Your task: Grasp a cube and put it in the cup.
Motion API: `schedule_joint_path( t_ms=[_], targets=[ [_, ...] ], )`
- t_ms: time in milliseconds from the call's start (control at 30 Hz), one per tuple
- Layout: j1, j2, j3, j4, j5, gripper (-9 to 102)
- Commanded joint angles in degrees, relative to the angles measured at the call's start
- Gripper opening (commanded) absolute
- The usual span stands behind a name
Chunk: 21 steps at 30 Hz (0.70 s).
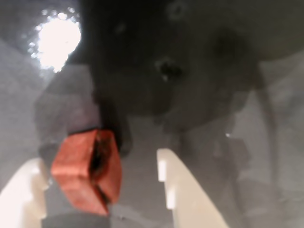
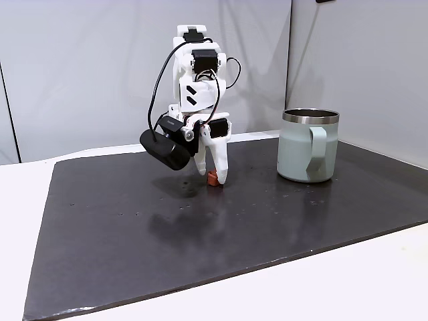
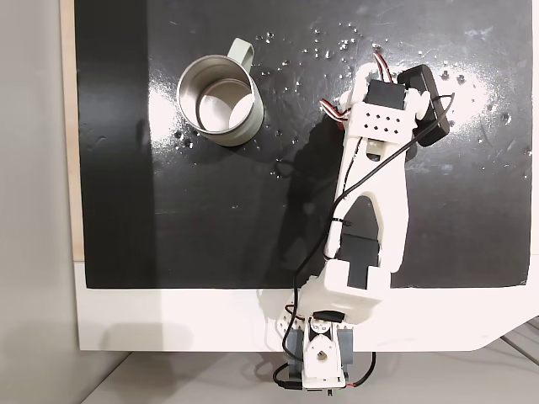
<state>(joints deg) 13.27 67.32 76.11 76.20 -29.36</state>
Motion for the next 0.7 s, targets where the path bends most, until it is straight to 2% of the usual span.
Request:
schedule_joint_path(
  t_ms=[0,333,667],
  targets=[
    [-0.09,-0.44,-4.13,0.35,-0.62,24],
    [-0.70,-2.81,-5.71,0.26,-1.23,22],
    [-0.53,-2.81,-7.73,0.26,-0.79,8]
  ],
)
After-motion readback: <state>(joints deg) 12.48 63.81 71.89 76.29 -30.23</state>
